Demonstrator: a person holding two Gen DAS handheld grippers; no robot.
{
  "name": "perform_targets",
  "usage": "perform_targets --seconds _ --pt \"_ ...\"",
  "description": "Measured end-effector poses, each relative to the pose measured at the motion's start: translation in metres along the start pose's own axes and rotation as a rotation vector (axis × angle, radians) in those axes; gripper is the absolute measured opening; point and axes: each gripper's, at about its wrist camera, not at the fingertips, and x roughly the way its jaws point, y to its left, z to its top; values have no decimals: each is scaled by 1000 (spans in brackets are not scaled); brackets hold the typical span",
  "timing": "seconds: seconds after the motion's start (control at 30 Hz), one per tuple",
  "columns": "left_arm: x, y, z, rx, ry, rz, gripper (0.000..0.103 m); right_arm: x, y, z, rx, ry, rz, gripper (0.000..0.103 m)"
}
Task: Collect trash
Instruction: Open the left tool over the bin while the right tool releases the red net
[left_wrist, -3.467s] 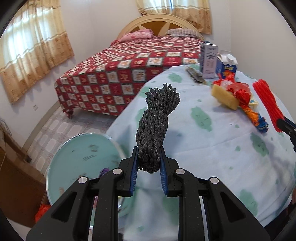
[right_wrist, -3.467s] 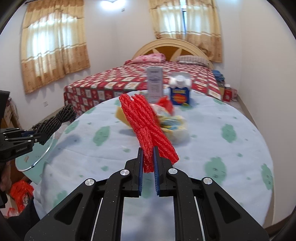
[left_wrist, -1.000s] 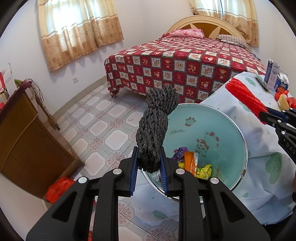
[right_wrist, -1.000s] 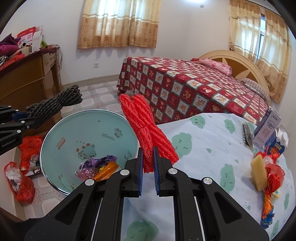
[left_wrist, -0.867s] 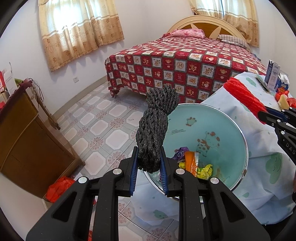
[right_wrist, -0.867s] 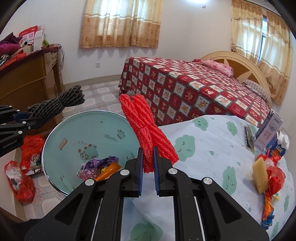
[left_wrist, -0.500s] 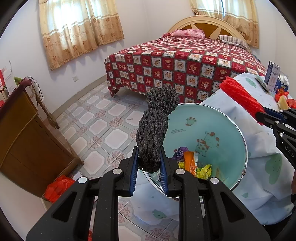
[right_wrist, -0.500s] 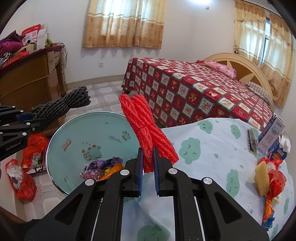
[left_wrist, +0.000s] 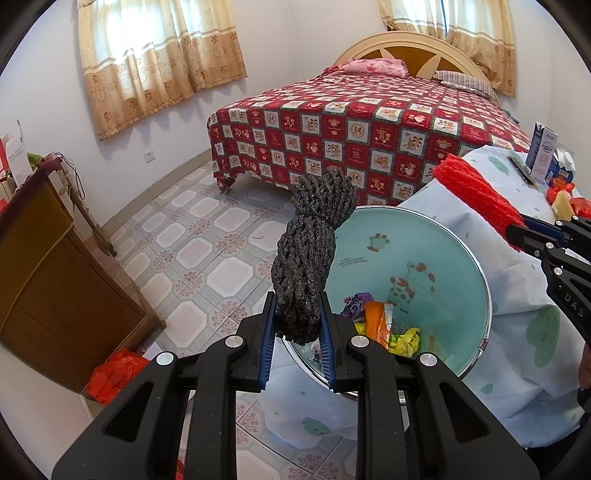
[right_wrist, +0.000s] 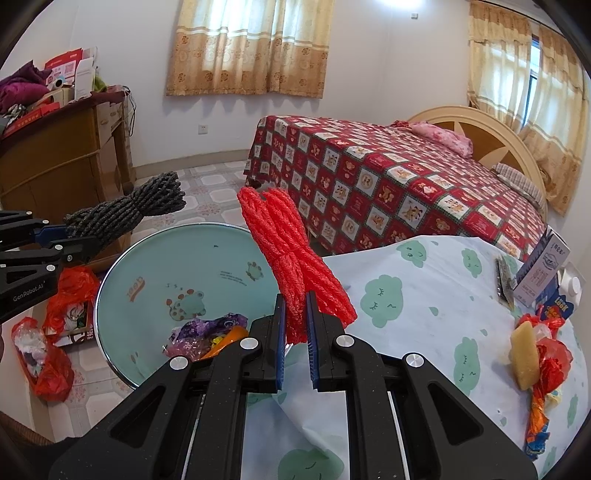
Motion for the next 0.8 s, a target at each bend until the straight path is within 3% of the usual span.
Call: perform_targets --seconds 0.4,0.47,0.53,0.57,0.8 --pt "0 -4 1 7 0 -8 22 1 12 2 -11 1 23 11" --pt "0 -7 1 4 1 -20 28 0 17 1 -22 -4 47 13" --pt "-1 -11 1 1 -5 -23 43 0 18 0 -24 -8 52 30" --pt "-2 -14 1 5 -9 -26 44 -1 16 -1 -23 -11 49 37" --pt "0 -24 -4 7 6 -52 55 -12 -4 -13 13 1 0 39"
